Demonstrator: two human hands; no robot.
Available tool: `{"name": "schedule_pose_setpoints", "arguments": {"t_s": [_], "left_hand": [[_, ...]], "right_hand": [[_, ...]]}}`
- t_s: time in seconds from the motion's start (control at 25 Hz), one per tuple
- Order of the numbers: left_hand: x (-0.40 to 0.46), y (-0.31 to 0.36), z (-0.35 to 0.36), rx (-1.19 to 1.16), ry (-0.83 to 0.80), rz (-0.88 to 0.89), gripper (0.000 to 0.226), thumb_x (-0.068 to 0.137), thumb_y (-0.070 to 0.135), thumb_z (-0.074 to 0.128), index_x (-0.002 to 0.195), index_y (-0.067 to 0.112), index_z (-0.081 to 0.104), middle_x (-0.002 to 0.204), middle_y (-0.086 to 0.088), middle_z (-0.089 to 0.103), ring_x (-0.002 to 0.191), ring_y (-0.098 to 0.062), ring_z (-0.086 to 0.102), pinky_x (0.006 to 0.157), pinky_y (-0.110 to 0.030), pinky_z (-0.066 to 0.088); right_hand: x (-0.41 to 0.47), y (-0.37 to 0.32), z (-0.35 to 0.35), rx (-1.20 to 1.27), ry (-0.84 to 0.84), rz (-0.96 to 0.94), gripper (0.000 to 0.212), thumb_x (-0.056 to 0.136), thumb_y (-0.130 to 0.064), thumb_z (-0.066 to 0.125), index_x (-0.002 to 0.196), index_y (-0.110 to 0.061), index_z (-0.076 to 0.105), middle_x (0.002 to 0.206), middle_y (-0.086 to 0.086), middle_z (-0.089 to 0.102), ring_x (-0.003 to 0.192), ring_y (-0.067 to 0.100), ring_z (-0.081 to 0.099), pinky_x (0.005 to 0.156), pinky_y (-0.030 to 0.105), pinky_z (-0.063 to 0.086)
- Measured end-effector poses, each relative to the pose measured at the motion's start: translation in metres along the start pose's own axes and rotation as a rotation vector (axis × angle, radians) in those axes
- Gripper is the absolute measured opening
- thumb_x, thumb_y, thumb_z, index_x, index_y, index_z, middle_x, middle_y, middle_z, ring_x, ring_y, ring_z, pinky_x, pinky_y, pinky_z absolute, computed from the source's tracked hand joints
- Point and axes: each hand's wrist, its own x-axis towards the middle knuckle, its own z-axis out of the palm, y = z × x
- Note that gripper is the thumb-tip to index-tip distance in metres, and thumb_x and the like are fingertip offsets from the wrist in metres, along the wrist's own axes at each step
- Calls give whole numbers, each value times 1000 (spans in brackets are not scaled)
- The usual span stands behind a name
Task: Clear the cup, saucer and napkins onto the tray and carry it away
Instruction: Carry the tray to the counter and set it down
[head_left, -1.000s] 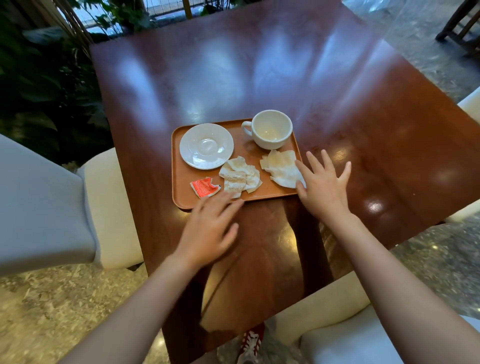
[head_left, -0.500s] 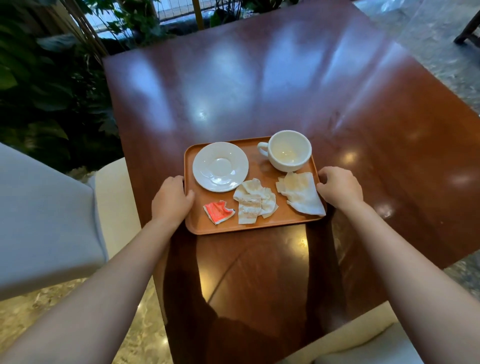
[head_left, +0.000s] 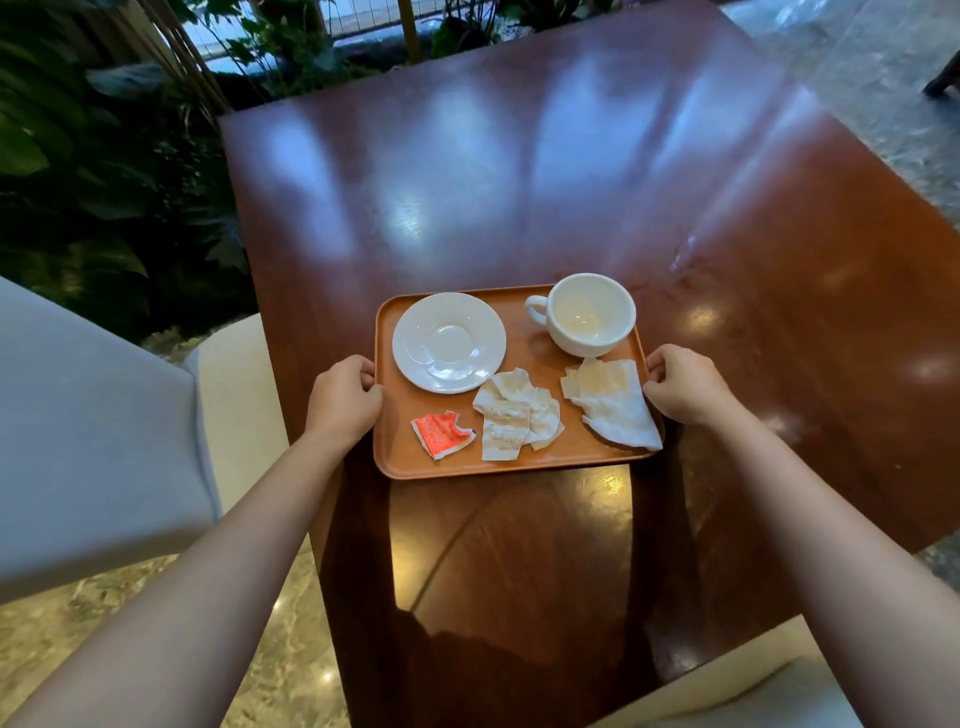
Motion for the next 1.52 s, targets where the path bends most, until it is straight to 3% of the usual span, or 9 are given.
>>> {"name": "schedule_pose_setpoints", "arguments": {"t_s": [0.2, 0.44, 0.6, 0.76, 0.92, 1.12, 1.24, 1.52], "left_hand": [[-14, -4, -8, -44, 47, 9, 21, 85, 7, 57, 105, 4, 63, 90, -9, 65, 77, -20, 55, 70, -29, 41], [-49, -3, -44, -79, 125, 13, 20, 87, 9, 56, 106, 6, 62, 84, -3, 60, 73, -18, 54, 67, -30, 42], [-92, -5, -80, -124, 171, 10, 19, 84, 5, 56, 101, 4, 63, 83, -8, 62, 74, -21, 55, 68, -31, 43], [-144, -20, -121, -186, 215, -35, 14, 82, 2, 56, 96, 4, 61, 84, -11, 63, 79, -24, 57, 68, -34, 46], [-204, -56, -165, -257, 238, -82, 11, 82, 3, 59, 91, 9, 60, 81, -12, 65, 81, -28, 62, 76, -42, 53], [-271, -122, -209, -318, 314, -135, 12, 77, -5, 62, 82, 6, 62, 65, -6, 58, 67, -26, 58, 72, -39, 50], [-308, -163, -235, -352, 344, -163, 24, 76, -9, 61, 72, 15, 58, 62, -6, 57, 60, -22, 55, 63, -34, 46], [-377, -258, -302, -403, 401, -204, 13, 81, -2, 63, 84, 10, 62, 73, -14, 66, 67, -24, 64, 56, -26, 49]], "right_hand": [[-10, -3, -3, 31, 7, -47, 15, 78, -2, 50, 86, -14, 54, 69, -5, 55, 77, 24, 54, 65, 32, 43], [-40, -21, -29, 58, 48, -132, 17, 75, -3, 51, 82, -18, 55, 68, -8, 57, 73, 20, 54, 53, 26, 37], [-76, -44, -55, 48, 67, -193, 13, 75, -4, 55, 80, -15, 57, 70, -3, 58, 73, 21, 53, 63, 27, 39], [-120, -70, -72, 52, 37, -280, 11, 75, -2, 55, 70, -11, 58, 63, -1, 56, 66, 21, 51, 57, 28, 38], [-169, -104, -74, 86, -35, -368, 13, 73, 2, 55, 75, -6, 65, 58, 2, 59, 59, 19, 54, 60, 29, 43], [-228, -152, -52, 174, -162, -452, 22, 72, 8, 53, 64, -11, 61, 56, 4, 61, 50, 14, 56, 57, 31, 52], [-261, -185, -31, 209, -216, -491, 25, 73, 9, 53, 64, -14, 60, 57, 2, 61, 48, 12, 56, 50, 25, 49], [-350, -267, 24, 188, -292, -564, 23, 79, 5, 55, 71, -16, 61, 63, 3, 60, 55, 10, 59, 46, 16, 47]]}}
